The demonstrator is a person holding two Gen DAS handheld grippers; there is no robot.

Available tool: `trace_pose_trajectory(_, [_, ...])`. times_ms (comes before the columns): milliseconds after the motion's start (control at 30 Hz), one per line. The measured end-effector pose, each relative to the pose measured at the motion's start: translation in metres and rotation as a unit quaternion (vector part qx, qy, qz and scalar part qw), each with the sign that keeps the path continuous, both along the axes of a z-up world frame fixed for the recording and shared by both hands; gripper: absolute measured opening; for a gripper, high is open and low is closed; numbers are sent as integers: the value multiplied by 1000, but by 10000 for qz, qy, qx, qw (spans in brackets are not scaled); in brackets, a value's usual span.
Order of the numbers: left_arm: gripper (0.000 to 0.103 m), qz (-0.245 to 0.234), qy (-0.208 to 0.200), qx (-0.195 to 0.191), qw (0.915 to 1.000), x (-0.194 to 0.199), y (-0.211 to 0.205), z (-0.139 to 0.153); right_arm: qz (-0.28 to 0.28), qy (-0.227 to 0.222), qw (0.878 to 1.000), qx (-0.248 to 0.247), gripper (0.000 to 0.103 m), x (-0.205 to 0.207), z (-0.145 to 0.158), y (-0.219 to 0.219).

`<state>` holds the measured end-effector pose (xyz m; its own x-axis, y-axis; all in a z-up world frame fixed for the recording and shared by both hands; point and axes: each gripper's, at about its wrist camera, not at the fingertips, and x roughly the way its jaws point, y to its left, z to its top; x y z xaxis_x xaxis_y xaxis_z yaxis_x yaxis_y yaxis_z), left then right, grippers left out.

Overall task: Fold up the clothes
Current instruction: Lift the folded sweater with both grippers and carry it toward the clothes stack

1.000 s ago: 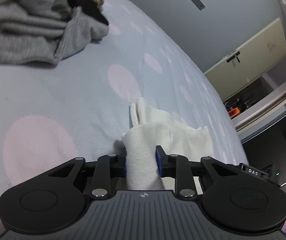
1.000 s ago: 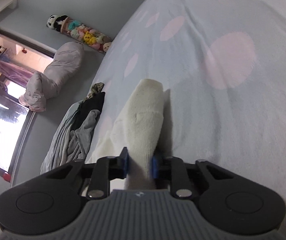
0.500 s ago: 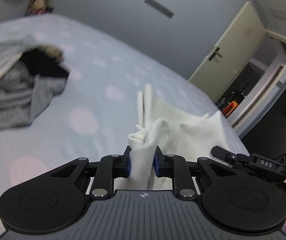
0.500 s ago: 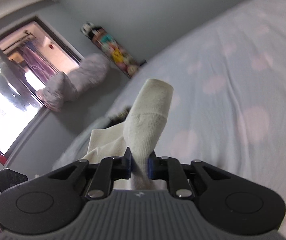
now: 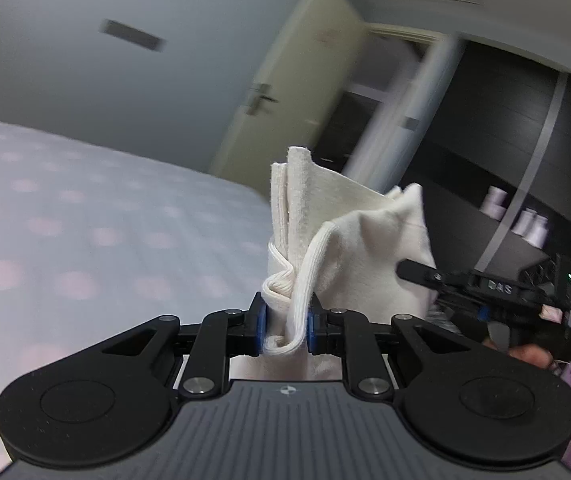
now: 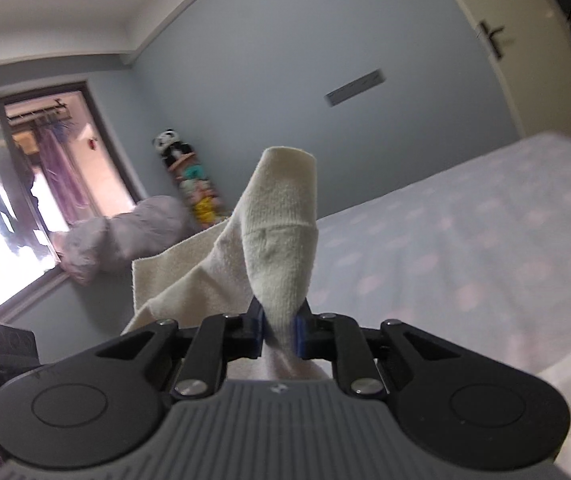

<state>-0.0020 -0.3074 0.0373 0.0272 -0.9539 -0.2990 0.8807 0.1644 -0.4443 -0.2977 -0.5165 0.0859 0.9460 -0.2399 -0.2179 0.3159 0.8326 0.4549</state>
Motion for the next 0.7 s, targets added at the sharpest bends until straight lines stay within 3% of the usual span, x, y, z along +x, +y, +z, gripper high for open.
trace_pose_trajectory(233, [16, -1064, 225, -158, 9939, -60, -98, 20, -621, 559, 9956, -418, 17, -105, 63, -39])
trace_pose_trajectory(400, [16, -1748, 583, -120, 9828, -105, -158, 7, -1059, 1200, 9861, -444, 17, -168, 83, -62])
trace_pose_trajectory(600, [16, -2090, 1220, 172, 9701, -149, -211, -40, -1445, 1910, 9707, -189, 17, -214, 71, -88])
trace_pose_trajectory(700, [15, -2098, 1302, 513, 9677, -159, -235, -67, -1528, 2215, 9631, 19, 17, -219, 50, -111])
